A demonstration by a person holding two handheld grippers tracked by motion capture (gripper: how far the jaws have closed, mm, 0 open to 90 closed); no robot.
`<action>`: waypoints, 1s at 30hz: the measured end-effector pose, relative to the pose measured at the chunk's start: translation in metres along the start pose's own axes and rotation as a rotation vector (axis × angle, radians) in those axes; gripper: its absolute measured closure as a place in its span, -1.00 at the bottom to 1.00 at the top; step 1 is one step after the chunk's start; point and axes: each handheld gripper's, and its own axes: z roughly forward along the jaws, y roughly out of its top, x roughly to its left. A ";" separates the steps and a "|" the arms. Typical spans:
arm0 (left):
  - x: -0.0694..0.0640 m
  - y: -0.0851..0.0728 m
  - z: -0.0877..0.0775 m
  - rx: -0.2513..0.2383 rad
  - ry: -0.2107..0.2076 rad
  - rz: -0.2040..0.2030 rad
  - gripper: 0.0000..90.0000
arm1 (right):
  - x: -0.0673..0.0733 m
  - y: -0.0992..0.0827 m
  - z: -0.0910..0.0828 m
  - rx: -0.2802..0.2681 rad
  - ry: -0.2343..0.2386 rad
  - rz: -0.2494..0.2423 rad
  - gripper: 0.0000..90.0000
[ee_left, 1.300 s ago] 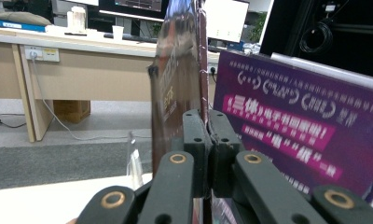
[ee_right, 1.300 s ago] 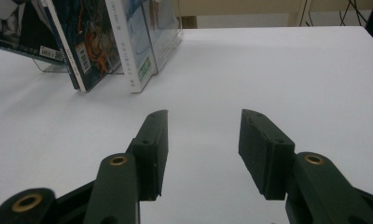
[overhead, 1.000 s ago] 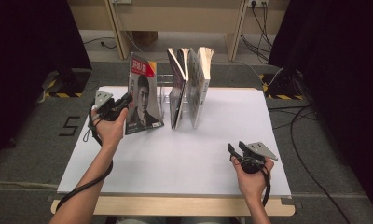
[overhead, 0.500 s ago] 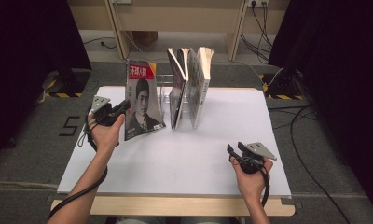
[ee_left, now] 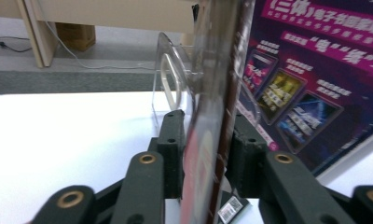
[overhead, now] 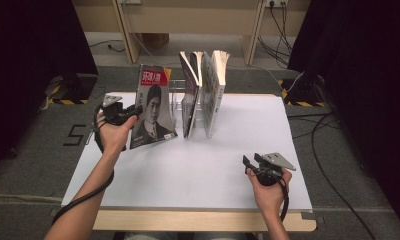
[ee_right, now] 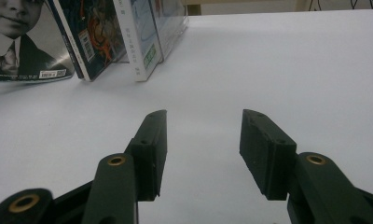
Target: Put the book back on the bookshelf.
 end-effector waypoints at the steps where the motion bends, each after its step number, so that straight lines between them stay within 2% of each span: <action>1: -0.001 0.002 0.001 0.003 0.003 0.011 0.51 | 0.000 0.000 0.000 0.003 0.001 -0.001 0.16; 4: -0.004 0.008 0.005 0.029 -0.001 0.035 0.54 | -0.001 0.000 0.000 0.005 0.002 -0.001 0.16; 9: -0.008 0.012 0.008 0.058 0.008 0.088 0.88 | -0.001 -0.001 0.001 0.013 0.005 0.005 0.16; 13: -0.012 0.012 0.007 0.052 0.020 0.104 0.92 | -0.001 -0.001 0.001 0.018 0.003 0.006 0.16; 22: -0.015 0.015 0.000 -0.028 -0.001 0.080 0.93 | -0.001 -0.001 0.001 0.013 0.003 0.005 0.16; 28: -0.027 0.029 -0.004 -0.091 -0.019 0.092 0.93 | -0.001 -0.001 0.001 0.011 0.001 0.005 0.17; 30: -0.031 0.035 -0.003 -0.110 -0.020 0.084 0.93 | -0.001 -0.001 0.000 0.008 -0.003 0.006 0.17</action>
